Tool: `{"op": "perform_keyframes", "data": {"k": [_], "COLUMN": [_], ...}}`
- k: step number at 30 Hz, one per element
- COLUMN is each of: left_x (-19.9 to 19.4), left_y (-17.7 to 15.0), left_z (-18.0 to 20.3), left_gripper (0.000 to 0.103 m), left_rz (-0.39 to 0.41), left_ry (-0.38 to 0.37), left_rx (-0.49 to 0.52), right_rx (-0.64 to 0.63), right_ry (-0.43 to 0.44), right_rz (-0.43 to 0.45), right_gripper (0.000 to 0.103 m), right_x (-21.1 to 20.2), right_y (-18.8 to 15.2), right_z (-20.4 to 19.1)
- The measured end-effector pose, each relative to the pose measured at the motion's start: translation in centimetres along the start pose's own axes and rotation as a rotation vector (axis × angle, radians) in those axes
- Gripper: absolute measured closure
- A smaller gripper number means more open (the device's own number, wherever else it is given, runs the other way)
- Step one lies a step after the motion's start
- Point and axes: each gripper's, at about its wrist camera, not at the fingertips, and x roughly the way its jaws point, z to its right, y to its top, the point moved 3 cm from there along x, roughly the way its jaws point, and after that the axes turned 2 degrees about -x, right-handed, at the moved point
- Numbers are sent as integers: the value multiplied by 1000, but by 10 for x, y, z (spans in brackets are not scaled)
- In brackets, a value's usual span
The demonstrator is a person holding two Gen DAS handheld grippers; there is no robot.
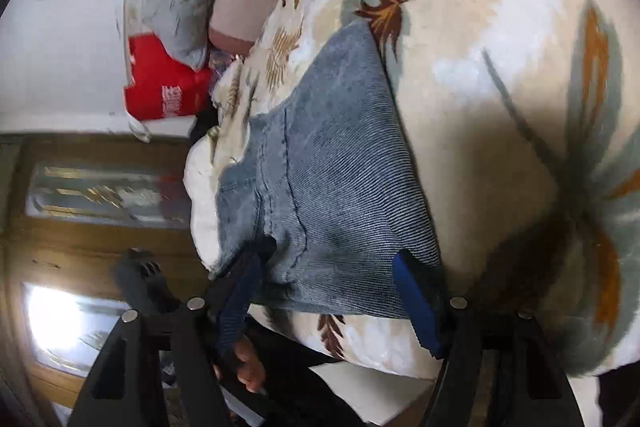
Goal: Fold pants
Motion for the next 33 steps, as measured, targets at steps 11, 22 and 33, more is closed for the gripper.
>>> {"op": "perform_keyframes", "data": {"k": [11,22,33], "left_x": [5,-6,-63], "left_y": [-3,-1,35], "left_z": [-1,-7,-155], "left_gripper": [10,10,10], "left_rz": [-1,16,216], "left_ry": [-3,-51,120], "left_rx": [4,-27,-333], "right_rx": [-127,-138,-385], "right_ry": [-25,-146,-198], "right_rz": [9,26,-4], "right_gripper": [31,30,30], "right_x": [4,15,12], "right_y": [53,48,39], "right_z": [-51,-41,-124]}}
